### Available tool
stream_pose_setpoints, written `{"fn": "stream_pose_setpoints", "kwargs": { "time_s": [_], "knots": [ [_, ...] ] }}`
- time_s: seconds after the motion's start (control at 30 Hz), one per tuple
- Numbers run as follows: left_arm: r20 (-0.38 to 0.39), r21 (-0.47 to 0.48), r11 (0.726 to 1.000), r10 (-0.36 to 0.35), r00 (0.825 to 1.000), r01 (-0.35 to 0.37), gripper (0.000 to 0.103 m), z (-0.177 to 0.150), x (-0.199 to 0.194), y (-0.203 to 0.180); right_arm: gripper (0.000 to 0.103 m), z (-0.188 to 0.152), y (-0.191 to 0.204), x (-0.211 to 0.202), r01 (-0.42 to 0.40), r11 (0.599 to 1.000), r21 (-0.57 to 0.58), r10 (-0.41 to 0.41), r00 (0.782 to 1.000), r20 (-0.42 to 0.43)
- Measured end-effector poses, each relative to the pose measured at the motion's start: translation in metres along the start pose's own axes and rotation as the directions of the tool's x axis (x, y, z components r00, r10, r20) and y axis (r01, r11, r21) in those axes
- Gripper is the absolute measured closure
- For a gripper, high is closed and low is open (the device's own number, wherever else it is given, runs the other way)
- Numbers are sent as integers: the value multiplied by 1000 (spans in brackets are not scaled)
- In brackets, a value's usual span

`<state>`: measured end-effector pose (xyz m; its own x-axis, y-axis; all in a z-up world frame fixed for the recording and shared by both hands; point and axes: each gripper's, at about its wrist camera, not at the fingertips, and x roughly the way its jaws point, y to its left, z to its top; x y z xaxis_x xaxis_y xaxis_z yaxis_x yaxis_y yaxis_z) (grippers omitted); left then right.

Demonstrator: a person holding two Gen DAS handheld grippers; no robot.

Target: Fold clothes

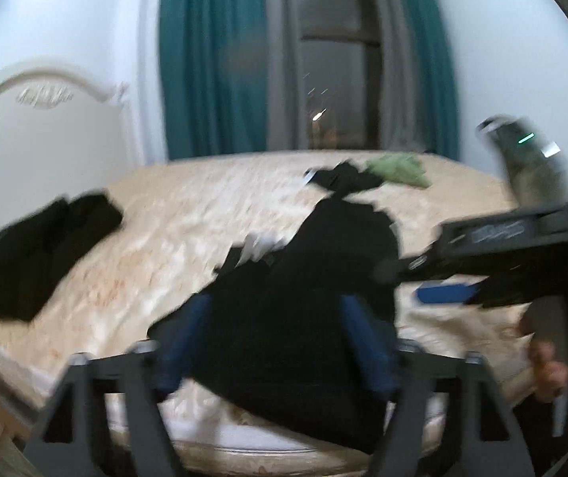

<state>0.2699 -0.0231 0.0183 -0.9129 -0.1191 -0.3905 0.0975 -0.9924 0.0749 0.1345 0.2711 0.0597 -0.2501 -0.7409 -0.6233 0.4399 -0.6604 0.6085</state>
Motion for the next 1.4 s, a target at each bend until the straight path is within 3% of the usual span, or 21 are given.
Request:
{"fn": "stream_pose_setpoints", "kwargs": {
  "time_s": [0.17, 0.37, 0.5, 0.63, 0.7, 0.8, 0.93, 1.1, 1.2, 1.23, 1.33, 1.4],
  "knots": [
    [33, 110, 994, -12, 999, 9, 22, -1, -15, -9, 37, -10, -6, 16, -123, 990, 69, 127, 990, -61],
    [24, 156, 983, -105, 994, 100, 22, -4, -23, -13, 35, -15, -14, 30, -185, 972, 142, 197, 978, -73],
    [6, 210, 972, -112, 994, 108, 22, -7, -22, -22, 47, -13, -13, 27, -192, 970, 150, 203, 977, -67],
    [-9, 246, 963, -112, 994, 110, 22, -9, -23, -27, 53, -11, -6, 20, -191, 971, 146, 199, 979, -39],
    [-19, 268, 959, -85, 996, 88, 22, -9, -22, -28, 55, -8, -1, 17, -184, 973, 140, 190, 981, -28],
    [-41, 331, 943, 12, 999, 2, 22, -12, -14, -36, 55, -3, 8, 15, -159, 979, 124, 164, 986, -32],
    [-94, 382, 923, 98, 991, -55, 22, -19, 3, -44, 55, 1, 18, 15, -137, 985, 105, 143, 988, -52],
    [-105, 456, 884, 172, 979, -107, 24, -26, 14, -58, 55, 9, 15, 13, -154, 980, 123, 163, 984, -67],
    [-107, 443, 883, 224, 969, -155, 58, -26, 22, -56, 55, 9, 15, 10, -162, 980, 114, 170, 983, -64],
    [-123, 412, 897, 227, 966, -158, 66, -23, 25, -51, 55, 9, 16, 10, -163, 980, 110, 171, 983, -63],
    [-216, 218, 973, 129, 968, -81, 71, -10, 31, -22, 55, 7, 18, 10, -187, 978, 92, 193, 979, -63],
    [-279, 37, 999, 26, 960, -17, 72, -1, 34, 4, 49, 6, 16, 7, -201, 976, 81, 205, 978, -46]
  ]
}}
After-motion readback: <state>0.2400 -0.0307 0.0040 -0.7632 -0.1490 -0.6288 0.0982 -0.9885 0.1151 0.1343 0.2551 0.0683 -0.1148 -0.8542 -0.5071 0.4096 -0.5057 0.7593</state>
